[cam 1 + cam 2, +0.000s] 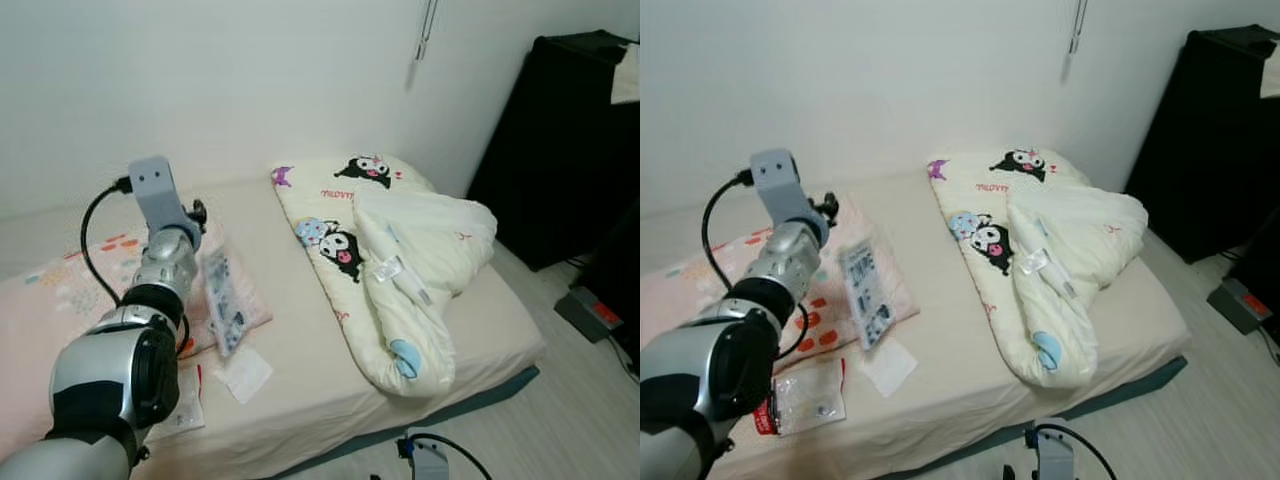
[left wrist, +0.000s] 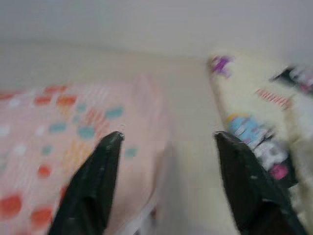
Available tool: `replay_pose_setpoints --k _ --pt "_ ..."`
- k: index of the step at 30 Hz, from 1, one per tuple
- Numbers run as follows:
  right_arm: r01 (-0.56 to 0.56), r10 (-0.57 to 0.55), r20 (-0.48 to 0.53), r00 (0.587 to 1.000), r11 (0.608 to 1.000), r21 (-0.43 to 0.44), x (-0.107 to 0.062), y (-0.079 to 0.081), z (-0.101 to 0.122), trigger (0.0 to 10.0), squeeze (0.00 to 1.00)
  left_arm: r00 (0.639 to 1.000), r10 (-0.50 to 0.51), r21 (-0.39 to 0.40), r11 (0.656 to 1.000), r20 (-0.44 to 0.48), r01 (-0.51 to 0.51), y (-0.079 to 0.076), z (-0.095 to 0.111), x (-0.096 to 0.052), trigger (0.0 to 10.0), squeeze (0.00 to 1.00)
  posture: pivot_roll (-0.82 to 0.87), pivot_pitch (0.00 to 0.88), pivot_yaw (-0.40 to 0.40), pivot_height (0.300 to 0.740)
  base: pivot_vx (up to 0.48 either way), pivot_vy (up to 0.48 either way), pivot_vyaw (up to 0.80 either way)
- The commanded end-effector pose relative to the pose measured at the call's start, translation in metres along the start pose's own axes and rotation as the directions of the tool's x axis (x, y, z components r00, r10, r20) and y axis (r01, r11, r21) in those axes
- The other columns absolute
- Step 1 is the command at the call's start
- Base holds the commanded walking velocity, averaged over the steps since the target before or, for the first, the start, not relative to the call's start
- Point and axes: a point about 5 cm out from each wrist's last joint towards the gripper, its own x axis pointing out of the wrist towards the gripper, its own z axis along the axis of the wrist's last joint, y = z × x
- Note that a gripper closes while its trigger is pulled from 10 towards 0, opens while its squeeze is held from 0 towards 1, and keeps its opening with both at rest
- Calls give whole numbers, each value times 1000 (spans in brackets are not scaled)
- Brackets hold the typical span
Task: Clean up the room
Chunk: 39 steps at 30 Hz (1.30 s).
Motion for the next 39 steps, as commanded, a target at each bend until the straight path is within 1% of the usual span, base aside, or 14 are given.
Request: replay_pose_setpoints --k 1,5,6,14,15,17,20,21,24,27,28,31,35,39 --pt "-79 93 -180 979 993 86 -14 32 -53 10000 0 997 46 39 998 -69 -44 14 -19 -3 10000 1000 -352 169 50 740 0 0 0" --pt "-73 86 -167 982 994 85 -13 30 -49 10000 0 984 79 22 997 -160 -77 36 -56 -13 10000 953 -327 159 46 740 0 0 0" --pt "-71 84 -166 982 994 82 -12 30 -48 10000 0 982 62 -3 998 -177 -64 39 -64 -16 10000 0 -315 152 42 740 0 0 0" --pt "-87 94 -160 983 995 53 -8 32 -40 10000 0 960 -142 -77 989 -242 126 31 -109 -38 10000 0 -267 116 30 740 0 0 0" --pt "-97 102 -150 983 994 43 -3 34 -32 10000 0 923 -236 -86 972 -303 220 31 -142 -60 10000 0 -238 91 21 740 0 0 0" --pt "-97 102 -150 983 994 43 -3 34 -32 10000 0 923 -236 -86 972 -303 220 31 -142 -60 10000 0 -238 91 21 740 0 0 0" --pt "-111 114 -137 984 993 27 2 36 -21 10000 0 873 -322 -140 947 -367 290 33 -178 -89 10000 0 -197 54 5 740 0 0 0" --pt "-111 114 -137 984 993 27 2 36 -21 10000 0 873 -322 -140 947 -367 290 33 -178 -89 10000 0 -197 54 5 740 0 0 0" --pt "-106 107 -134 985 994 16 7 31 -9 10000 0 809 -415 -170 910 -416 379 34 -204 -115 10000 0 -162 5 -8 740 0 0 0" --pt "-90 90 -144 985 996 6 8 26 -5 10000 0 790 -442 -177 896 -424 406 38 -210 -122 10000 0 -152 0 -11 740 0 0 0" --pt "-60 57 -169 984 998 -12 8 16 -5 10000 0 780 -442 -178 896 -443 406 50 -215 -129 10000 0 -144 0 -14 740 0 0 0" --pt "-46 42 -179 983 999 -17 8 12 -5 10000 0 778 -428 -172 902 -460 395 57 -218 -133 10000 0 -137 0 -17 740 0 0 0" --pt "7 -10 -206 978 1000 -18 8 -2 0 10000 0 745 -153 8 978 -649 208 115 -242 -160 10000 0 -113 0 -28 740 0 0 0" --pt "10 -13 -202 979 1000 -17 10 -3 5 10000 0 714 -37 55 993 -699 105 143 -250 -178 10000 0 -106 0 -31 740 0 0 0"
